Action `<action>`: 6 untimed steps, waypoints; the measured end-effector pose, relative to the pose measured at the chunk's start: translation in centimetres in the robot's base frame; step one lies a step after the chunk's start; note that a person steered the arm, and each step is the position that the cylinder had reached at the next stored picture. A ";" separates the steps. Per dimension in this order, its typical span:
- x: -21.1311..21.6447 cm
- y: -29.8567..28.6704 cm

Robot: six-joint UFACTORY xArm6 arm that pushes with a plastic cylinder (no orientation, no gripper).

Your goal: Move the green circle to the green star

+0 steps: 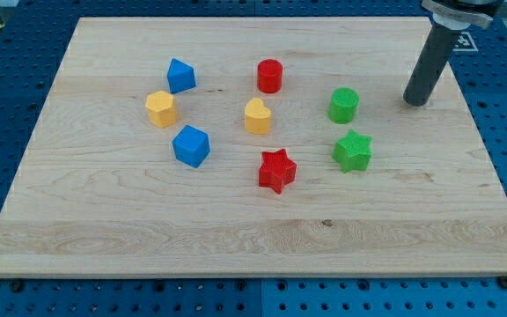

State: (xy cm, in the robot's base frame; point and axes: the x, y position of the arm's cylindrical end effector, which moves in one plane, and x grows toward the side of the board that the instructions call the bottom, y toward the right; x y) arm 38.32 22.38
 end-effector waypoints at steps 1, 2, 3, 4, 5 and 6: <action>0.0 0.0; -0.8 -0.5; -2.6 -5.5; -1.8 -9.3; 0.1 -9.3; 2.2 -9.1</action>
